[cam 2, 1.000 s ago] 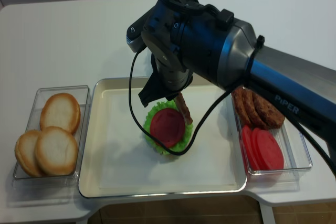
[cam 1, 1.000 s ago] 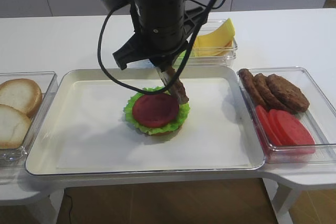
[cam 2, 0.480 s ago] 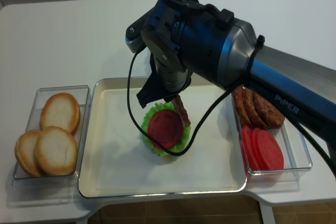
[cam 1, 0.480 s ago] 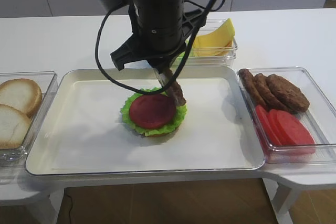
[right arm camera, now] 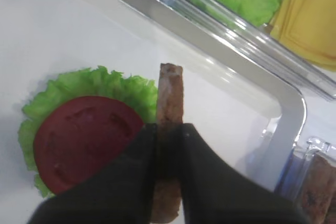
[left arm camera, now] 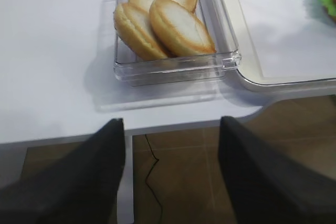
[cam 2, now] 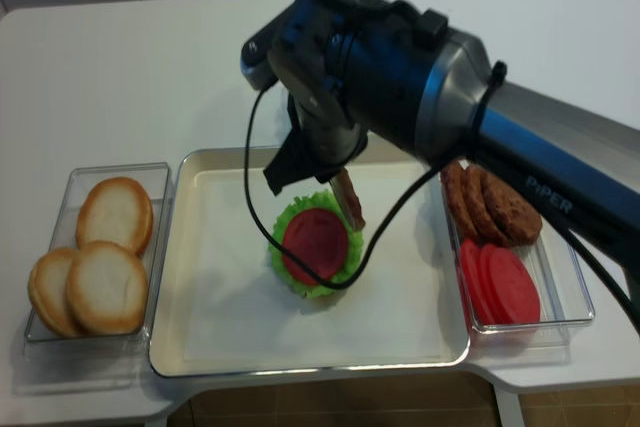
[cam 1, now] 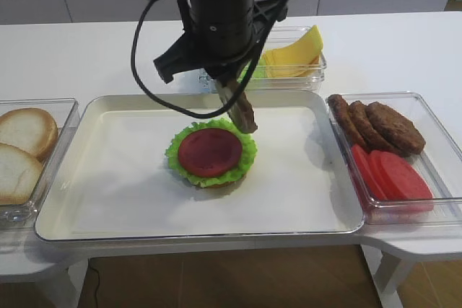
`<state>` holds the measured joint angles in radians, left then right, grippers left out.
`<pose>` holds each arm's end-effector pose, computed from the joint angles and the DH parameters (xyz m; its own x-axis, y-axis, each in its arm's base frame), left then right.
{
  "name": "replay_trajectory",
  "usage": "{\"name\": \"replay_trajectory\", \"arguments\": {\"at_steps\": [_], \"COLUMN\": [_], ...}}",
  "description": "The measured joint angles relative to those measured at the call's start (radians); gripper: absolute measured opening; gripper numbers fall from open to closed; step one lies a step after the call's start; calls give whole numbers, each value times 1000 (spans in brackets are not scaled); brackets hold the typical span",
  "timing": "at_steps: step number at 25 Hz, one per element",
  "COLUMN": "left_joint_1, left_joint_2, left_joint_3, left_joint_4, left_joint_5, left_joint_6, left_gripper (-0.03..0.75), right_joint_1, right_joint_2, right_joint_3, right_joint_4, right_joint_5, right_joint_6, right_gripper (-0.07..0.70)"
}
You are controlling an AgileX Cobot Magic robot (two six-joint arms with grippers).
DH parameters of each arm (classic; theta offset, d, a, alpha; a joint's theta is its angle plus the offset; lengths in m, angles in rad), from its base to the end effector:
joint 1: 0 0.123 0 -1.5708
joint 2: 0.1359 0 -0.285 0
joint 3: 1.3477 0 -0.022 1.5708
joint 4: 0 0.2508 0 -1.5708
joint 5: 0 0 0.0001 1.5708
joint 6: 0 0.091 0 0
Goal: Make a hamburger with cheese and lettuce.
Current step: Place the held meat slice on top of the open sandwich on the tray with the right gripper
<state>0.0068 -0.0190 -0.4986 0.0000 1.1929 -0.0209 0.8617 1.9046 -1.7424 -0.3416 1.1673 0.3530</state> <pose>-0.0136 -0.0001 0.2664 -0.5545 -0.0247 -0.8318 -0.0184 0.9997 -0.0174 0.2885 0.2932 0.2989 -0.7365 -0.5477 -0.3970 -0.5082 0.8353 -0.2098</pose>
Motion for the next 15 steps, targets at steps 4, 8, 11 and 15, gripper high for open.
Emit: {"name": "replay_trajectory", "arguments": {"at_steps": [4, 8, 11, 15], "left_joint_1": [0, 0, 0, 0], "left_joint_2": [0, 0, 0, 0], "left_joint_3": [0, 0, 0, 0], "left_joint_4": [0, 0, 0, 0], "left_joint_5": [0, 0, 0, 0], "left_joint_6": [0, 0, 0, 0], "left_gripper": [421, 421, 421, 421], "right_joint_1": [28, 94, 153, 171], "right_joint_2": [0, 0, 2, 12], "right_joint_3": [-37, -46, -47, -47], "right_joint_4": [-66, -135, -211, -250], "right_joint_5": [47, 66, 69, 69], "right_joint_6": [0, 0, 5, 19], "right_gripper": [91, 91, 91, 91]}}
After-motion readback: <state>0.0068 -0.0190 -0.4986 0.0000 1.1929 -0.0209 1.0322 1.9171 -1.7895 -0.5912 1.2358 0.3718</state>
